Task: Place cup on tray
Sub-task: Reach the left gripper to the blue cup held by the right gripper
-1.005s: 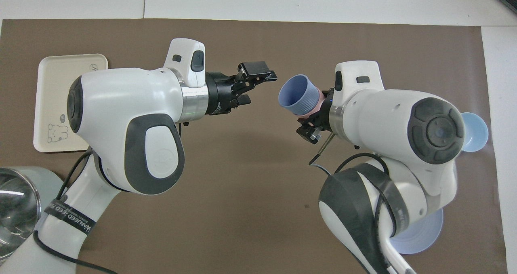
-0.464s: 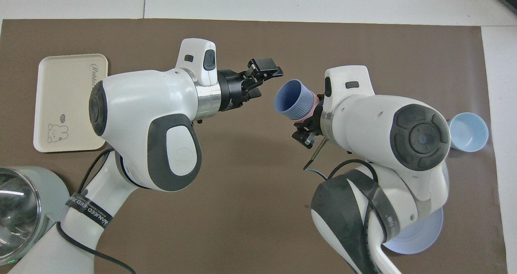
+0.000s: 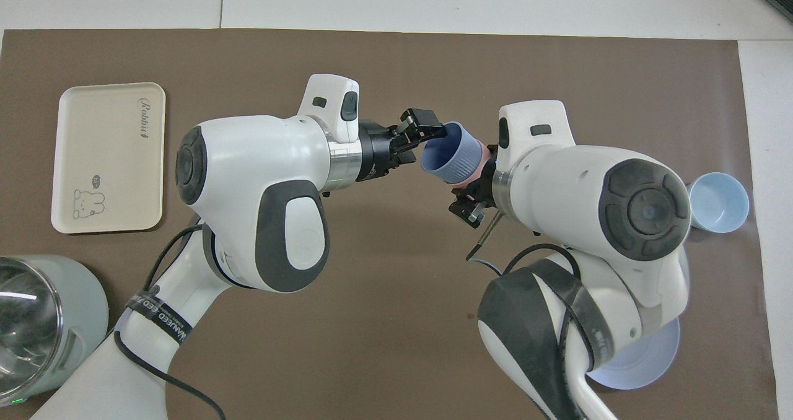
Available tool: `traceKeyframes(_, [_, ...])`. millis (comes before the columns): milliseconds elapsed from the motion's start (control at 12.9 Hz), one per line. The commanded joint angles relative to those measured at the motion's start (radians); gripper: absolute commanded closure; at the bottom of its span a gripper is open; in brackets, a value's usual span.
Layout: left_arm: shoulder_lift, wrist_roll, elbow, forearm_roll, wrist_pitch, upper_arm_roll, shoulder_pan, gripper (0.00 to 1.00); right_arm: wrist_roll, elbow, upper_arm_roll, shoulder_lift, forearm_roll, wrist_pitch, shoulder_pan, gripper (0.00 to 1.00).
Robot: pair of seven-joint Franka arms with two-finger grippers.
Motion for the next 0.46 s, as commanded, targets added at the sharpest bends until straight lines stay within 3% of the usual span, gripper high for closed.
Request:
traceKeyframes(0, [-0.007,-0.01,0.044,0.057,-0.158,0.02,-0.006,0.54,0.027,0.013,0.004,-0.003,-0.027,-0.013,0.001,1.0])
traceKeyframes(155, [-0.004,-0.01,0.067,0.055,-0.188,0.023,-0.003,0.76,0.027,0.013,0.004,-0.003,-0.027,-0.013,0.001,1.0])
traceKeyframes(387, [-0.003,-0.012,0.073,0.044,-0.205,0.023,0.002,1.0,0.027,0.013,0.004,-0.003,-0.027,-0.013,0.001,1.0])
